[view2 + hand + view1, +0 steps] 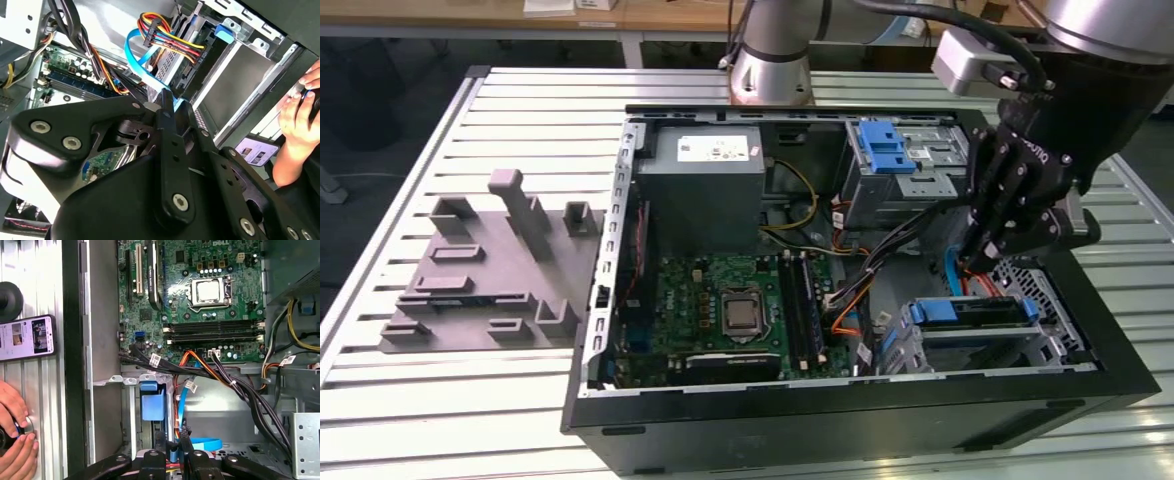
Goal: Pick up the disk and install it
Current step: 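Insert the second disk wire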
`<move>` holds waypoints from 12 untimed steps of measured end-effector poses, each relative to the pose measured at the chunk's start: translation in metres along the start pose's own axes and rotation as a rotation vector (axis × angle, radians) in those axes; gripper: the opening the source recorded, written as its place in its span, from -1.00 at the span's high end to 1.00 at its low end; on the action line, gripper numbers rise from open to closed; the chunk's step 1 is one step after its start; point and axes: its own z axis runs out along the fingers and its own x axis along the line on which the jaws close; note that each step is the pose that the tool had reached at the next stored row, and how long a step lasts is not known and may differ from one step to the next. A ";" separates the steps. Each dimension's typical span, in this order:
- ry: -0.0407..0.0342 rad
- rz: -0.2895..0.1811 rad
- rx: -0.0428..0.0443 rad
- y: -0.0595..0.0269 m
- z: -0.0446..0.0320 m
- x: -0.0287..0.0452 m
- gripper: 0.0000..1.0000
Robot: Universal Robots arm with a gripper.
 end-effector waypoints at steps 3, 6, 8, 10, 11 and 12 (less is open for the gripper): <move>0.0043 0.000 0.0002 -0.0001 0.0024 -0.0003 0.50; 0.0073 0.000 0.0004 -0.0001 0.0049 -0.0007 0.50; 0.0089 0.000 0.0005 -0.0002 0.0065 -0.0009 0.50; 0.0100 0.000 0.0006 -0.0003 0.0079 -0.0011 0.53; 0.0103 0.000 0.0006 -0.0004 0.0086 -0.0013 0.65; 0.0103 0.000 0.0006 -0.0005 0.0091 -0.0014 0.68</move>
